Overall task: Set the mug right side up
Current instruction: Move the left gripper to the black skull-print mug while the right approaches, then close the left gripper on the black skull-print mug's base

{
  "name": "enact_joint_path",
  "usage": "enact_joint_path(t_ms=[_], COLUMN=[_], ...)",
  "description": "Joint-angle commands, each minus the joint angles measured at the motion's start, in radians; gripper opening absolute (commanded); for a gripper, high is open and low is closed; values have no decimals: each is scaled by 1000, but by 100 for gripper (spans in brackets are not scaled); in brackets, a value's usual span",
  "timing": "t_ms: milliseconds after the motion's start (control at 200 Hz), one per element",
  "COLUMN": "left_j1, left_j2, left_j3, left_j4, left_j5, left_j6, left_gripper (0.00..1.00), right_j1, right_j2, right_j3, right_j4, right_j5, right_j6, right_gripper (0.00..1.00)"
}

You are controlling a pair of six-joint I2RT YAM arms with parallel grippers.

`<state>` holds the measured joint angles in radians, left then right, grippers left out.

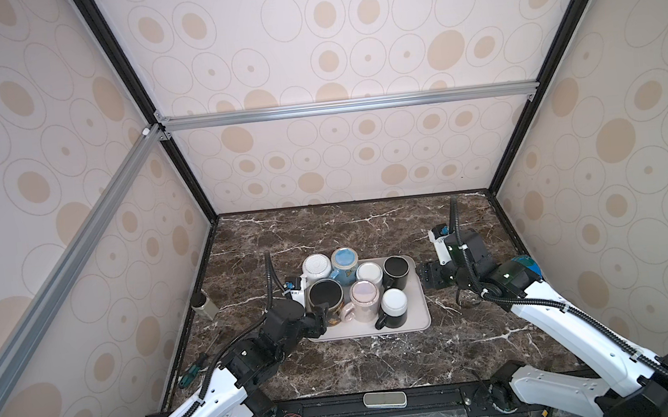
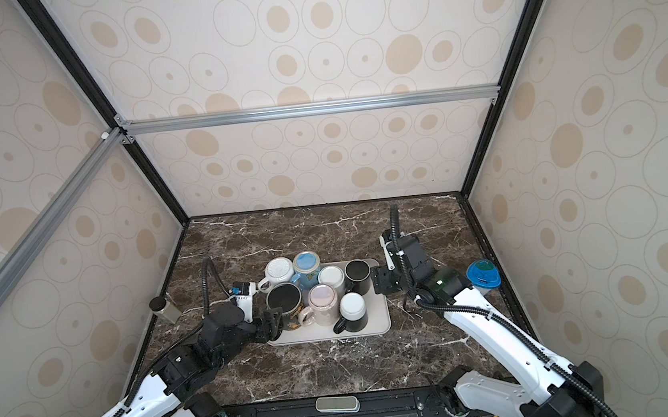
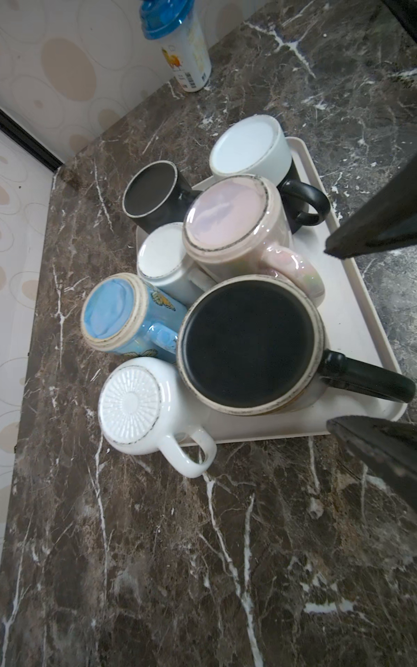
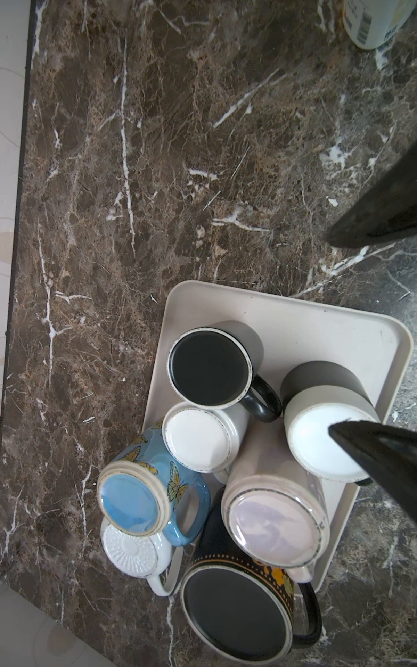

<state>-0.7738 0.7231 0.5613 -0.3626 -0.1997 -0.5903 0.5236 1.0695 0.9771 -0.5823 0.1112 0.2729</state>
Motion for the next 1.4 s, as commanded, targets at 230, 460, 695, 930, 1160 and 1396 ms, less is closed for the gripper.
enact_joint_path(t_ms=[230,460,695,930,1160,1396], left_j1=[-13,-13,-14,-13,-13,-14], left_j2=[67,83,195,291,358,414], left_j3=[-102,-135,-104,-65,-22,-6], left_j4=[39,69,88,87,95,106], left_j5=[-4,5,-33,-55,-65,-74], left_j6=[-81,-82,-38,-5,31,50], left_gripper=[66,64,58,55,46,41], right_j1=[13,15,16,16,16,17], right_j2=[21,24,22,10,7,-9], right_j3=[-1,-26,-56,-74,-84,-99], right_j4=[-5,31,45,52,64,73], right_j5=[-13,-28,-42,-48,-60,-62], right_j6=[45,53,63,74,81,86], right_gripper=[75,74,74,73,72,71])
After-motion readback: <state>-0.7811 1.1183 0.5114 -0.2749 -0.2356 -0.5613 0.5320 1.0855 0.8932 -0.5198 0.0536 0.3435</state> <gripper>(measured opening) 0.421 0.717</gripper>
